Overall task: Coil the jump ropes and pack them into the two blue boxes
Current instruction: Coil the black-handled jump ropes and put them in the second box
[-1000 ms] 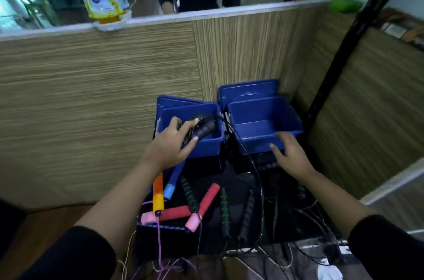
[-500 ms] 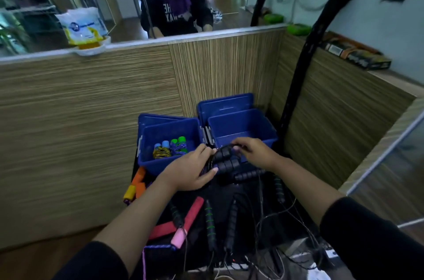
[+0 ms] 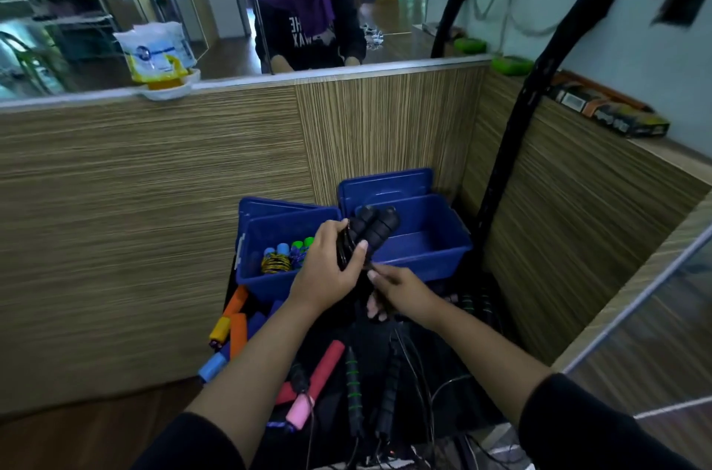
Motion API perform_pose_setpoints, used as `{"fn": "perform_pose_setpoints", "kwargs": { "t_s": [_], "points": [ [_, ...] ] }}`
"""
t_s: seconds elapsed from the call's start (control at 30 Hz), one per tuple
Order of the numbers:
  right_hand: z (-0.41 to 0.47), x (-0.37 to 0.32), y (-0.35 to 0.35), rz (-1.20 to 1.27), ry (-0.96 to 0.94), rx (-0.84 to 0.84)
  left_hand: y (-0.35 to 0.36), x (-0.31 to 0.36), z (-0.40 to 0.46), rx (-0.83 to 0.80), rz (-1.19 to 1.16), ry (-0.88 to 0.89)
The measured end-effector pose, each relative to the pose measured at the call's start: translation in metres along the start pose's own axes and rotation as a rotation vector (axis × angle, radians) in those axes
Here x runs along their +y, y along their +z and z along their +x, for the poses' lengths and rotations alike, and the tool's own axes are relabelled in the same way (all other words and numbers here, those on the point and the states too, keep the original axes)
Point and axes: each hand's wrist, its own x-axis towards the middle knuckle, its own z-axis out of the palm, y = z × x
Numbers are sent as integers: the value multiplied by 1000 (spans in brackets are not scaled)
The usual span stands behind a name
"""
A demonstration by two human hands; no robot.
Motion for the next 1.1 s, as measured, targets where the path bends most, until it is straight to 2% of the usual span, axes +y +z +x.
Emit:
{"fn": "perform_pose_setpoints", "kwargs": {
  "t_s": [0.17, 0.23, 0.27, 0.33, 0.4, 0.53, 0.6, 0.67, 0.77, 0.83, 0.9, 0.97, 1.03, 1.1],
  "points": [
    [-6, -5, 25, -20, 168, -116, 4, -3, 7, 130, 0, -114],
    [-12, -6, 27, -43, 161, -159, -1, -13, 11, 219, 12, -227],
    [-15, -8, 26, -63, 134, -141, -5, -20, 12, 234, 34, -282],
    [-17, -11, 15, -196, 64, 8, -10, -34, 10, 190, 100, -302],
    [-19, -15, 1, -398, -19, 125, -10, -40, 6, 95, 219, -205],
    [-23, -35, -14, -731, -125, -55, -5, -41, 1, -80, 500, 2],
    [-19, -49, -25, -853, -205, -38, -1, -42, -5, -167, 571, 140],
    [-13, -59, -39, -903, -265, -14, 1, -40, -14, -241, 516, 276],
    [-5, -57, -58, -788, -281, -78, 0, -26, -24, -281, 342, 456],
    [-3, -55, -62, -595, -275, -105, -2, -11, -28, -278, 233, 512],
    [-2, -55, -63, -342, -276, -79, -4, 2, -30, -281, 128, 421],
    [-3, -55, -62, -231, -271, -42, -7, 9, -31, -267, 82, 288],
    [-2, -50, -63, -204, -210, -45, -6, 9, -33, -198, 98, 305],
    [-1, -44, -62, -52, -134, -58, -7, 10, -34, -143, 57, 307]
  ]
}}
